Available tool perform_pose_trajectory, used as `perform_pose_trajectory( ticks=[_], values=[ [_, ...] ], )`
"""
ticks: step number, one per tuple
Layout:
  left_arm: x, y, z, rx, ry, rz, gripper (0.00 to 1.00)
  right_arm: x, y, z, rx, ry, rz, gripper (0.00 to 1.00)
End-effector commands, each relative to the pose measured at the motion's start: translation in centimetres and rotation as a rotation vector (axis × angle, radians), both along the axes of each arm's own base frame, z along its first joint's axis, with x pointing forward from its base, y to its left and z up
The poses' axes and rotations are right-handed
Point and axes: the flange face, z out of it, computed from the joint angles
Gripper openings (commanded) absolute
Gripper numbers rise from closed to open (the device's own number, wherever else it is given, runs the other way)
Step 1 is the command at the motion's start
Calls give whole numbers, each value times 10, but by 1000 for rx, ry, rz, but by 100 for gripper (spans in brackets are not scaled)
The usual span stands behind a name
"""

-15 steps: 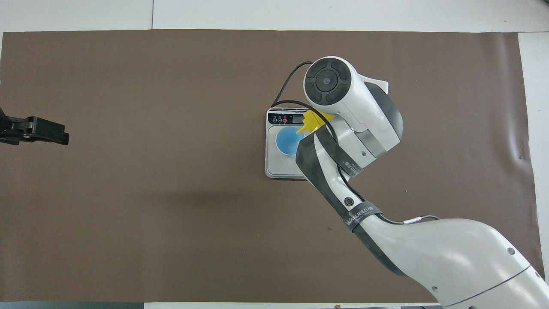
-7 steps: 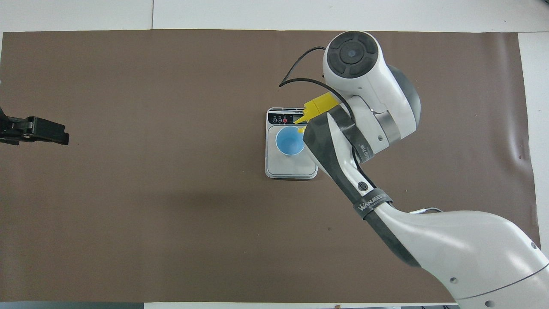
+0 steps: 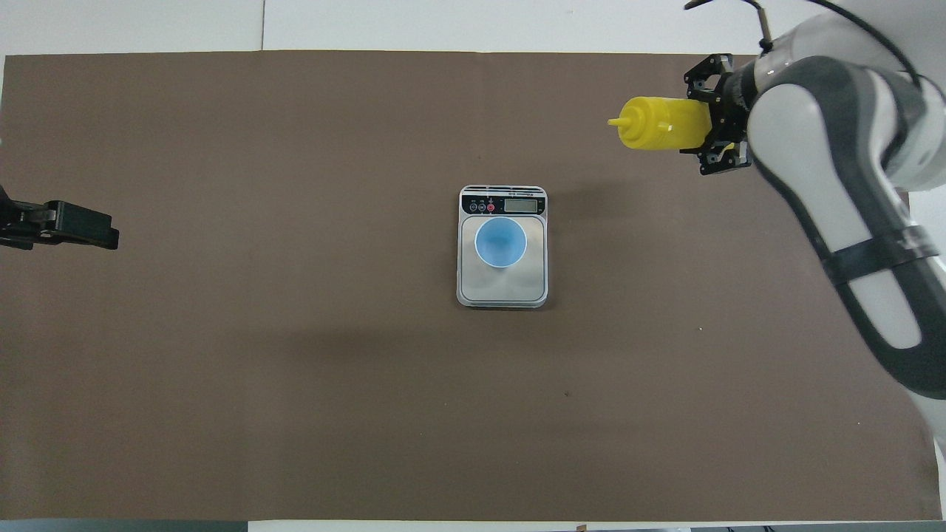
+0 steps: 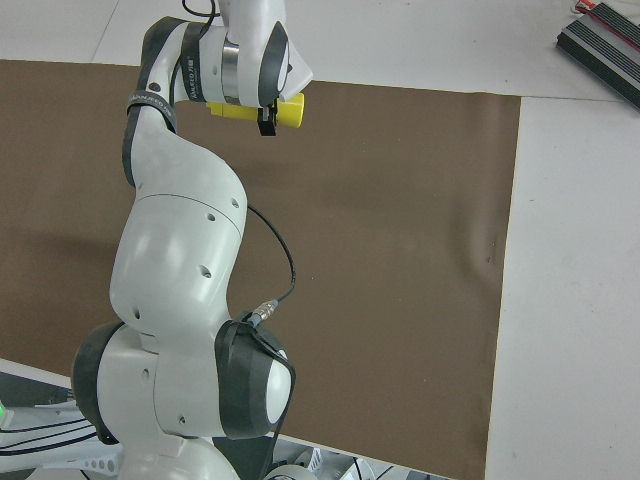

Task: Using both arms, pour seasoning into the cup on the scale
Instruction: 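Carry the bottle back away from the scale with the right gripper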

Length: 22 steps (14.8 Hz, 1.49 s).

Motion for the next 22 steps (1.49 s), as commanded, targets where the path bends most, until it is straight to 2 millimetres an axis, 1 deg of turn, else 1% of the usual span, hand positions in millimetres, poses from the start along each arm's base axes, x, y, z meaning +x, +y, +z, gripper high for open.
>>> perform_pose_trajectory(
  ticks=[1,2,3,5,7,8,9,10,11,13,15,16,19,22],
  values=[
    [-4,2,2,-12,8,-10,100,-14,-77,8,258,15,-115,0],
    [-4,2,2,-12,8,-10,100,-26,-103,2,357,10,-153,0],
    [-4,2,2,-12,8,-10,100,-42,-126,-8,466,-12,-190,0],
    [-4,2,2,-12,8,-10,100,-69,-152,-28,610,-72,-230,0],
    [-4,2,2,-12,8,-10,100,-93,-178,-60,718,-63,-330,0],
    [-4,2,2,-12,8,-10,100,-105,-187,-83,792,-67,-380,0],
    [-4,2,2,-12,8,-10,100,-116,-198,-108,846,-103,-383,0],
    [-4,2,2,-12,8,-10,100,-129,-201,-136,885,-126,-364,0],
    [-4,2,2,-12,8,-10,100,-141,-201,-156,920,-123,-389,0],
    [-4,2,2,-12,8,-10,100,-161,-210,-182,954,-121,-440,0],
    [-4,2,2,-12,8,-10,100,-175,-206,-203,988,-102,-493,0],
    [-4,2,2,-12,8,-10,100,-179,-204,-210,983,-113,-489,0],
    [-4,2,2,-12,8,-10,100,-183,-204,-233,990,-154,-458,0],
    [-4,2,2,-12,8,-10,100,-185,-199,-259,981,-219,-383,0]
  ],
)
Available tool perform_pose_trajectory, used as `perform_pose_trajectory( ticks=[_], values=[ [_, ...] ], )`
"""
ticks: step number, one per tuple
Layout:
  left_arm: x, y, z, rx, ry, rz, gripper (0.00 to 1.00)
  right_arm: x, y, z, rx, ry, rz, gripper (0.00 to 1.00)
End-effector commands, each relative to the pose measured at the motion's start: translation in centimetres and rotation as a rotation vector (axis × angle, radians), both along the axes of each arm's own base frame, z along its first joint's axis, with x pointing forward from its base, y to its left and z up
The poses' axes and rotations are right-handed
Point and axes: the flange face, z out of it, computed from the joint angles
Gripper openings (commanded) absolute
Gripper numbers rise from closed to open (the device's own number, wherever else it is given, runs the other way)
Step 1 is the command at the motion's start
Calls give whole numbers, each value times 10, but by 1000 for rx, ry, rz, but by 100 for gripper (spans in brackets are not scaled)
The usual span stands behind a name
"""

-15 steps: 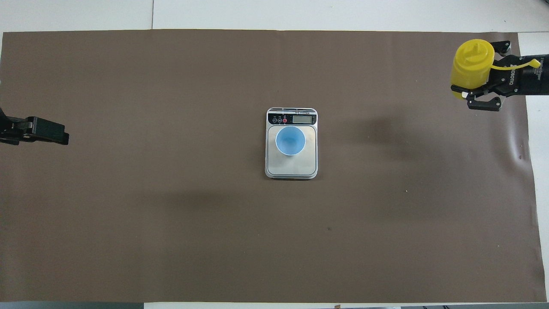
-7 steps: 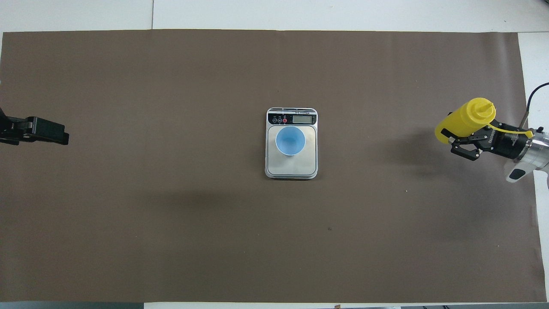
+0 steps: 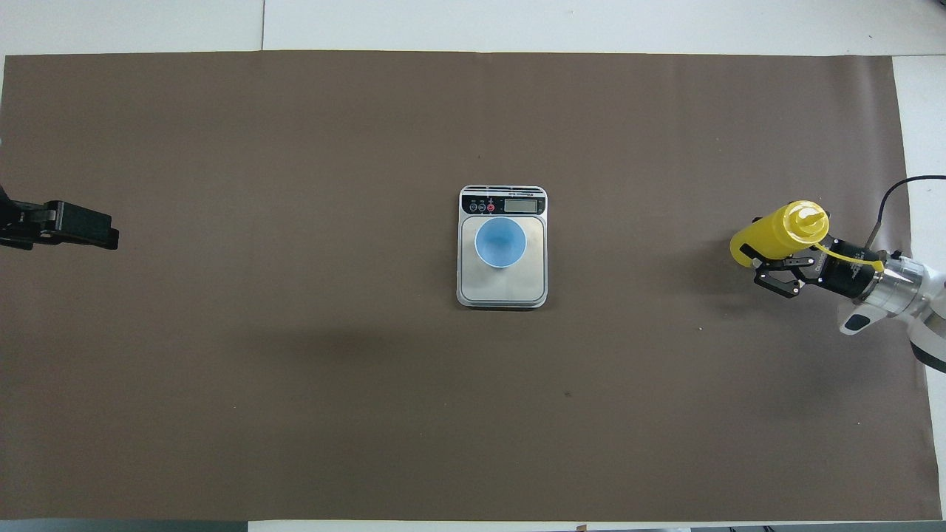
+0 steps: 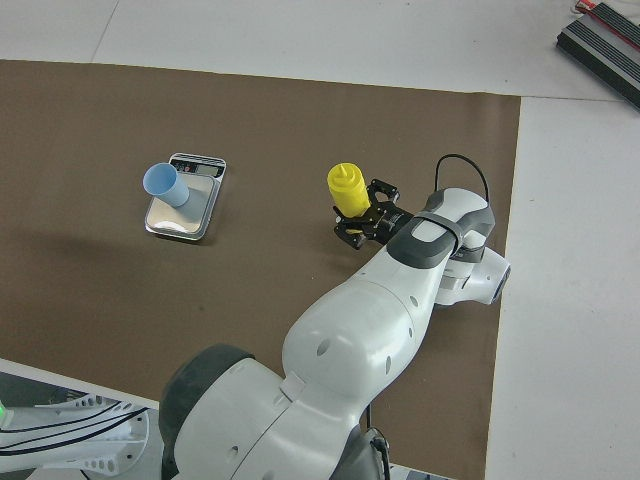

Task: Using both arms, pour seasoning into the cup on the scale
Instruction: 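Carry the bottle back away from the scale with the right gripper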

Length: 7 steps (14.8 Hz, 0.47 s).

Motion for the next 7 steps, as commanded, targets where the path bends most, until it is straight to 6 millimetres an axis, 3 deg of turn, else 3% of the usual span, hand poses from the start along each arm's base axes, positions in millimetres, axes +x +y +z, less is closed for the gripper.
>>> perform_pose_trajectory(
  ticks=[1,3,7],
  values=[
    [-4,2,2,-12,8,-10,100,-2,3,-18,-4,-105,15,0],
    [-4,2,1,-11,12,-10,100,-4,5,-29,19,-110,25,0],
    [-4,2,2,-12,9,-10,100,5,1,-21,67,-46,6,0]
  ],
)
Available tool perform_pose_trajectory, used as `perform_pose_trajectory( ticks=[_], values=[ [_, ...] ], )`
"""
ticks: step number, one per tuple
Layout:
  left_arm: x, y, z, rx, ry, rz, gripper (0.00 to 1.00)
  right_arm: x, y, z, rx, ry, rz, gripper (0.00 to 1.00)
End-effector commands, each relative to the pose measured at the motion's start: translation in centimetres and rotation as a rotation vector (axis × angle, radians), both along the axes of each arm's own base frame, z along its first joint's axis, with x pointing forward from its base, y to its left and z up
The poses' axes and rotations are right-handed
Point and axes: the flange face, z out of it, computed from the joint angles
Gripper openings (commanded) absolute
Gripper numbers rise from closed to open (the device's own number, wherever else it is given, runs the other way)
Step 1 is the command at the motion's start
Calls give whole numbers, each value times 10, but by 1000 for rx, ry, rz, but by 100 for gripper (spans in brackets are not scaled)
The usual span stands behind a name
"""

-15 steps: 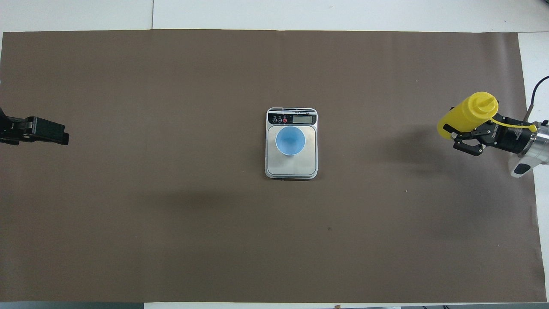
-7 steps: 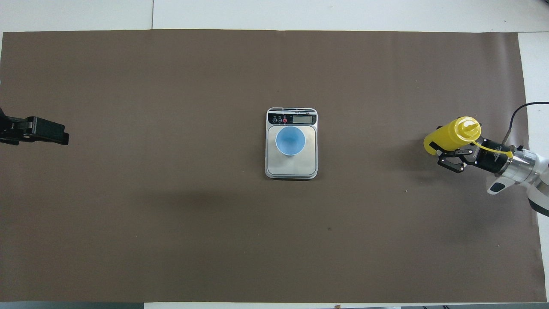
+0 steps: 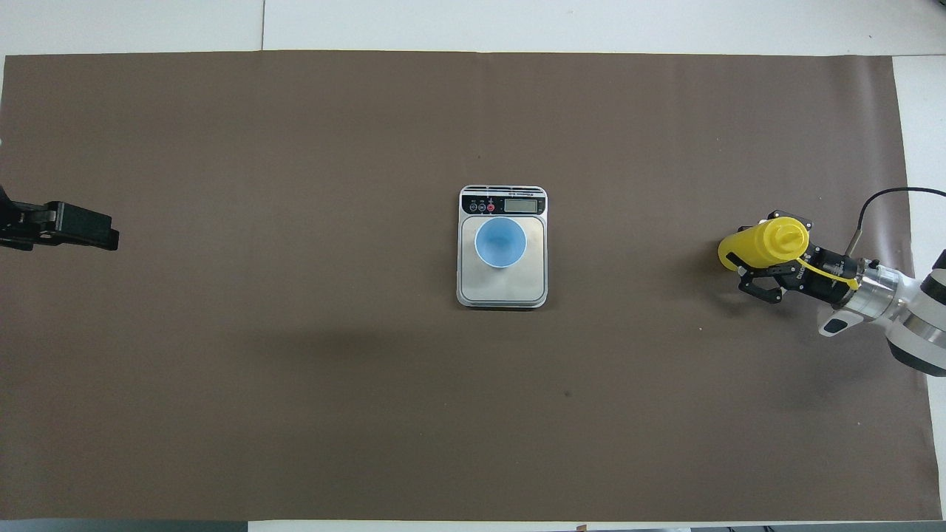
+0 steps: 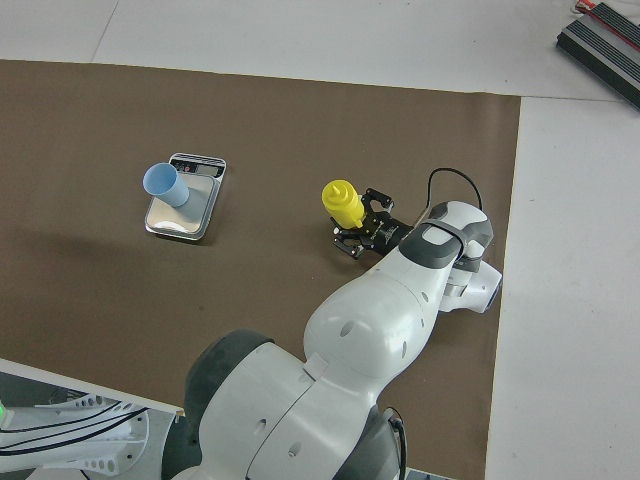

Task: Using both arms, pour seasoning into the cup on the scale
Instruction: 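Carry the bottle back away from the scale with the right gripper, then lay the bottle down on the table and open the right gripper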

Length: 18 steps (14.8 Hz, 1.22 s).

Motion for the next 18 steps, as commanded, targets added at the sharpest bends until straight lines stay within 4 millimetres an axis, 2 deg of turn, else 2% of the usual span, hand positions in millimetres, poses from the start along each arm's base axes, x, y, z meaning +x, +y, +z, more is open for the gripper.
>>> perform_pose_trajectory(
  ticks=[1,5,6,7,8,10,11,15,18],
  values=[
    [-4,2,3,-12,4,-10,100,9,-4,7,42,16,-18,0],
    [-4,3,3,-12,3,-9,100,9,-13,9,51,32,-35,0],
    [-4,3,3,-12,1,-9,100,11,-14,10,49,27,-33,32],
    [-4,2,3,-12,1,-10,100,13,-15,12,53,20,-30,33],
    [-3,3,2,-12,3,-9,100,13,-15,12,55,20,-27,44],
    [-4,3,3,-12,3,-9,100,12,-13,12,55,17,-25,87],
    [-3,2,2,-12,4,-10,100,13,-12,12,54,14,-24,100],
    [-4,2,3,-12,3,-10,100,12,-15,12,55,15,-30,100],
    [-4,2,3,-12,3,-10,100,0,-39,11,48,23,-52,100]
  ],
)
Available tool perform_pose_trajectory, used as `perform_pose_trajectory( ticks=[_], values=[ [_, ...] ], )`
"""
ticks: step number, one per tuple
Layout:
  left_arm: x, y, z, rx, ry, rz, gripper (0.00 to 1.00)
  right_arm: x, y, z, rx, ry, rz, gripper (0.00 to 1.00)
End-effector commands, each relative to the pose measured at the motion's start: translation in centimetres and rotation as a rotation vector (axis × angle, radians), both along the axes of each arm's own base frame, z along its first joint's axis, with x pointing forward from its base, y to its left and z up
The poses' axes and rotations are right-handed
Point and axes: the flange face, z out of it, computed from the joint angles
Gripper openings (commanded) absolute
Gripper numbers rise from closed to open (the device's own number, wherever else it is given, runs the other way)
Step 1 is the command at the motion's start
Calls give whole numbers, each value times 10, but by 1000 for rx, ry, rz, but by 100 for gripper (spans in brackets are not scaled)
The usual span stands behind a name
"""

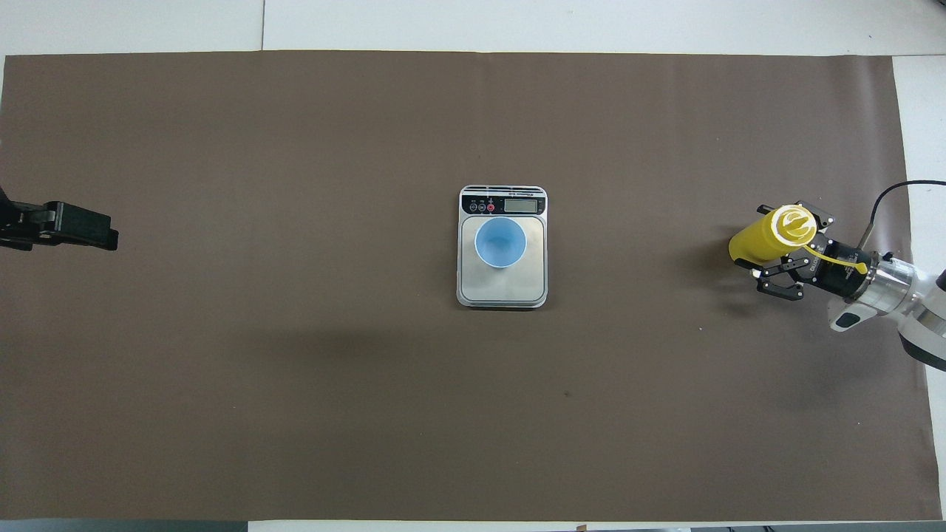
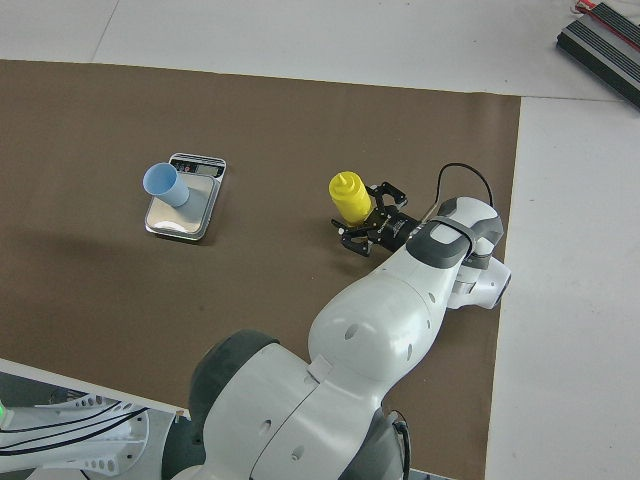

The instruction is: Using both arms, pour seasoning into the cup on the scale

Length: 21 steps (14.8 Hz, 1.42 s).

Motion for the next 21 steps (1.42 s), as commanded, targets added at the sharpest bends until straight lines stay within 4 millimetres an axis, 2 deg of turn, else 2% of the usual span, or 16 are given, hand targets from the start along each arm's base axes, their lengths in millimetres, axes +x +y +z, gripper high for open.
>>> perform_pose_trajectory(
  ticks=[1,6,10,12,13,15,17,18,21],
  values=[
    [-4,2,3,-12,3,-10,100,-11,-29,2,17,0,-15,100],
    [-4,2,3,-12,3,-11,100,-29,-69,12,-24,-4,37,100],
    [-4,2,3,-12,3,-11,100,-26,-121,60,-170,-41,190,100],
    [-4,2,3,-12,3,-11,100,-12,-148,107,-280,-83,311,100],
    [-4,2,3,-12,3,-11,100,-2,-159,137,-367,-100,385,100],
    [-4,2,3,-12,3,-11,100,13,-170,194,-517,-130,486,100],
    [-3,2,2,-12,4,-11,100,21,-164,232,-579,-161,536,100],
    [-4,2,3,-12,3,-11,100,25,-154,259,-640,-179,576,100],
    [-4,2,3,-12,3,-11,100,43,-92,318,-814,-193,729,100]
  ],
)
